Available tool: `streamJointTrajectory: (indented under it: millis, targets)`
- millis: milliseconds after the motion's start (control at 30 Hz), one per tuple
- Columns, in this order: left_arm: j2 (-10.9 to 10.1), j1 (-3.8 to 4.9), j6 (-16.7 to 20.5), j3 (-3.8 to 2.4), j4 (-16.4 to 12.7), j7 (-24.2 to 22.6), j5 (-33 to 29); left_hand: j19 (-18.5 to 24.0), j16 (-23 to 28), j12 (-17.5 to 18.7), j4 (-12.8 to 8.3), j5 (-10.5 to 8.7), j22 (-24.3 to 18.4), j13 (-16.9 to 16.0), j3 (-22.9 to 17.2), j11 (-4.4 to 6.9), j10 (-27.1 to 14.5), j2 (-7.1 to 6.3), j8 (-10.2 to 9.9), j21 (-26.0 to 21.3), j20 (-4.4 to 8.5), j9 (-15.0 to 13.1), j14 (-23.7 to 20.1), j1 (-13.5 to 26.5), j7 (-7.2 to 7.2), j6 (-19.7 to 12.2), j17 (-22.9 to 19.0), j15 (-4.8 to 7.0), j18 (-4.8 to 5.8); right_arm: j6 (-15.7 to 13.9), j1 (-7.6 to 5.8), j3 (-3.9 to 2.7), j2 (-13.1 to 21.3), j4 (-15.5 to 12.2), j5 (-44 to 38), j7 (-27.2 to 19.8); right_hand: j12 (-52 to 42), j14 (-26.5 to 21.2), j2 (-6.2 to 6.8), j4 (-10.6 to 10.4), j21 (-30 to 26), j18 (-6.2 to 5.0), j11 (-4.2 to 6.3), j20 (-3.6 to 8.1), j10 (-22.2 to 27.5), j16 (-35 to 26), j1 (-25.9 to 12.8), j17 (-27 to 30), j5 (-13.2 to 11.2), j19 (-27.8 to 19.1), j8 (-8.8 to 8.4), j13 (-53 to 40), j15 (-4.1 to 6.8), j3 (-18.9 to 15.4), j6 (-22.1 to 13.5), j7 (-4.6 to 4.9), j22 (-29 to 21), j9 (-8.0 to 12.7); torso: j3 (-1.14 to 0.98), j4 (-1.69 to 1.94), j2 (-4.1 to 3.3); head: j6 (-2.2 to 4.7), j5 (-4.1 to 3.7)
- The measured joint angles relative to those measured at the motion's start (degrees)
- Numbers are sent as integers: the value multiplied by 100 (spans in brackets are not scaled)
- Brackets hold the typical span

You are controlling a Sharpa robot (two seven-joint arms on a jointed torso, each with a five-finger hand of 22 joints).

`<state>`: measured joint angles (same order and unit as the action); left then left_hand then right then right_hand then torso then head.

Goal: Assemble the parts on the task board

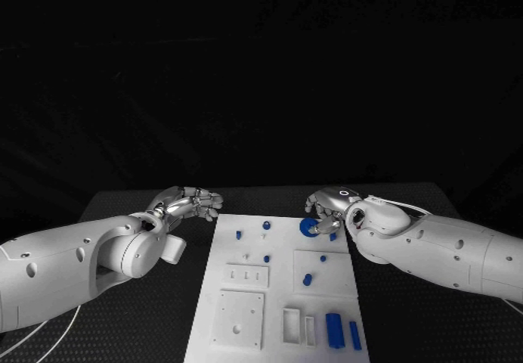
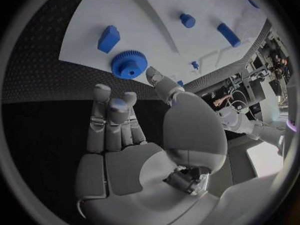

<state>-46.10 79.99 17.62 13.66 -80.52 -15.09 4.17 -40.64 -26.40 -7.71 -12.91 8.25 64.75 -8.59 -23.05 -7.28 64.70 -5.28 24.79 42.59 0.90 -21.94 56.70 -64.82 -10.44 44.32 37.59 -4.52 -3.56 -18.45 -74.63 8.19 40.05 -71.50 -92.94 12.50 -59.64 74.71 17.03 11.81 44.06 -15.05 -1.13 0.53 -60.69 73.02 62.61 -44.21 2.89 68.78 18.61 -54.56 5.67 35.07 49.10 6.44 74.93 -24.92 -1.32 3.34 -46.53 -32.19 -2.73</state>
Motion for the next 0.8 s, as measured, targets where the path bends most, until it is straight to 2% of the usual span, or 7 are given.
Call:
streamJointTrajectory:
  millis: [67,100,233,433,600,800]
  targets:
    - [4,0,0,0,0,0,0,0,0,0,-2,0,-3,4,-2,0,0,0,0,22,0,0,0,0,0,0,2,0,0,10,0,0,-15,31,3,-2,-220,-8,-3,-73,59,3,4,20,4,73,3,-81,0,20,1,-139,8,97,1,-1,0,0,0,0,0,-5,0]
    - [6,0,0,0,-1,0,0,0,0,0,-15,0,-7,4,-15,0,0,0,0,22,0,0,0,0,-9,-9,2,0,1,15,0,1,-23,55,9,-7,-322,-8,-47,-118,89,28,10,30,11,104,47,-122,0,31,1,-194,8,206,1,-1,0,0,0,0,0,-7,-4]
    - [11,0,0,0,-1,0,0,0,0,0,-15,0,-7,4,-15,-2,-2,0,0,22,0,0,21,0,-20,-20,7,-21,-7,45,1,1,-55,130,29,-28,-545,-30,-83,-332,182,47,13,31,13,143,83,-242,179,32,30,-312,-14,669,1,-2,0,18,-1,4,0,-15,-16]
    - [8,0,0,0,-4,1,1,23,0,22,-15,0,-12,4,-15,-20,-20,-23,0,22,22,-5,21,23,-20,-20,7,-21,-51,132,26,11,-115,251,68,-66,-693,-33,-148,-430,294,55,19,31,20,171,79,-360,296,32,31,-363,-17,1122,1,-2,-1,71,1,6,0,-39,-18]
    - [1,0,0,0,-18,1,1,23,0,22,-15,0,-12,4,-15,-20,-20,0,0,22,21,-5,21,46,-20,-20,13,-21,-53,184,57,17,-146,295,94,-86,-736,-32,-159,-409,366,86,19,31,20,172,68,-422,422,32,4,-364,-18,1170,1,-2,-1,97,0,4,-1,-63,-10]
    - [1,0,0,0,-21,1,2,23,0,22,-29,0,-11,4,-30,-20,-20,0,0,22,21,-4,21,46,-20,-20,12,-20,-56,222,75,20,-171,341,124,-112,-736,-32,-152,-341,403,91,19,33,20,172,12,-444,422,28,1,-363,-18,1102,1,-2,-1,103,-3,2,-2,-93,17]
